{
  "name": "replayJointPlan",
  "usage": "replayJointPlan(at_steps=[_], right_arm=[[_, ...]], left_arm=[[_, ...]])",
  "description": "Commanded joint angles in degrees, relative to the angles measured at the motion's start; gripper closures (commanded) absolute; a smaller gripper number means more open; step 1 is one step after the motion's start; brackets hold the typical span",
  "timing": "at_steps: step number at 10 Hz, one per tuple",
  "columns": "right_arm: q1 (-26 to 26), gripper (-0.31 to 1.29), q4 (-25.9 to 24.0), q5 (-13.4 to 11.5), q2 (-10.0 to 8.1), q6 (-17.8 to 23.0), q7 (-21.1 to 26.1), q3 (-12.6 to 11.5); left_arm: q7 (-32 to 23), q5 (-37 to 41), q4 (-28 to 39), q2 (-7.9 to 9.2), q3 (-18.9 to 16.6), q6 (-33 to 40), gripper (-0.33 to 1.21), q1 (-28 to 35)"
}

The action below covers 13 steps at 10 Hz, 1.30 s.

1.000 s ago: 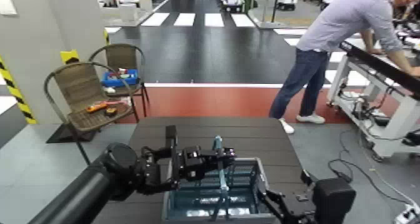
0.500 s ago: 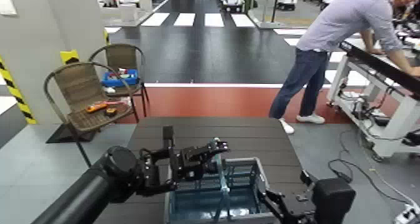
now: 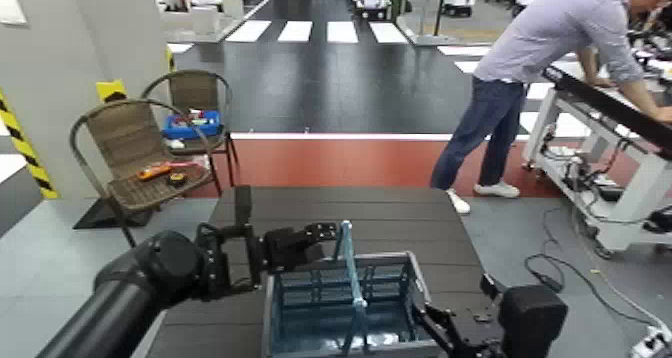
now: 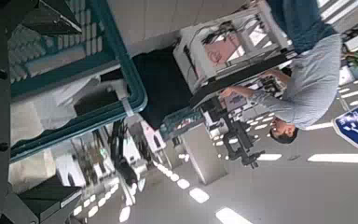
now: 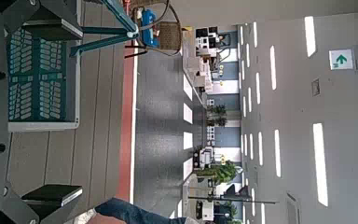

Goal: Place the crate on the table.

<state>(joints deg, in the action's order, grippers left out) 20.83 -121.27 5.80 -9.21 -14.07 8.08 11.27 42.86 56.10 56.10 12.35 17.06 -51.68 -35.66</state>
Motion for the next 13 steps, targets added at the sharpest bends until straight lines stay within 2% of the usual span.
replayJointPlan(at_steps=[1, 3, 5, 6, 7, 8, 9, 13], right_arm=[[0.0, 0.14, 0.1, -0.2, 0.16, -0.2, 0.0, -0.1], [0.0, 0.14, 0.6, -0.3, 0.34, 0.4, 0.0, -0.2], [0.1, 0.14, 0.9, -0.4, 0.60, 1.0, 0.0, -0.3], [0.2, 0.14, 0.9, -0.6, 0.69, 1.3, 0.0, -0.4], [0.3, 0.14, 1.0, -0.8, 0.86, 1.6, 0.0, -0.4], [0.3, 0.14, 1.0, -0.9, 0.86, 1.9, 0.1, -0.6], [0.5, 0.14, 1.0, -1.0, 0.86, 2.3, 0.1, -0.6], [1.5, 0.14, 1.1, -1.2, 1.21, 3.7, 0.1, -1.1]], left_arm=[[-5.2, -5.4, 15.2, 2.33, -6.3, 3.5, 0.10, 7.7], [-11.1, -8.6, 28.5, 3.12, -11.8, 7.1, 0.10, 16.2], [-16.9, -12.9, 39.0, 2.59, -15.3, 12.7, 0.10, 24.4], [-19.8, -15.2, 42.7, 1.89, -16.4, 18.5, 0.10, 29.2], [-21.2, -16.6, 43.7, 1.45, -16.4, 26.1, 0.10, 33.2], [-21.9, -20.1, 45.4, 0.04, -17.5, 31.2, 0.10, 37.1], [-23.2, -25.7, 48.8, -2.24, -19.3, 33.9, 0.10, 41.1], [-30.1, -35.4, 52.5, -5.41, -18.4, 49.7, 0.10, 53.9]])
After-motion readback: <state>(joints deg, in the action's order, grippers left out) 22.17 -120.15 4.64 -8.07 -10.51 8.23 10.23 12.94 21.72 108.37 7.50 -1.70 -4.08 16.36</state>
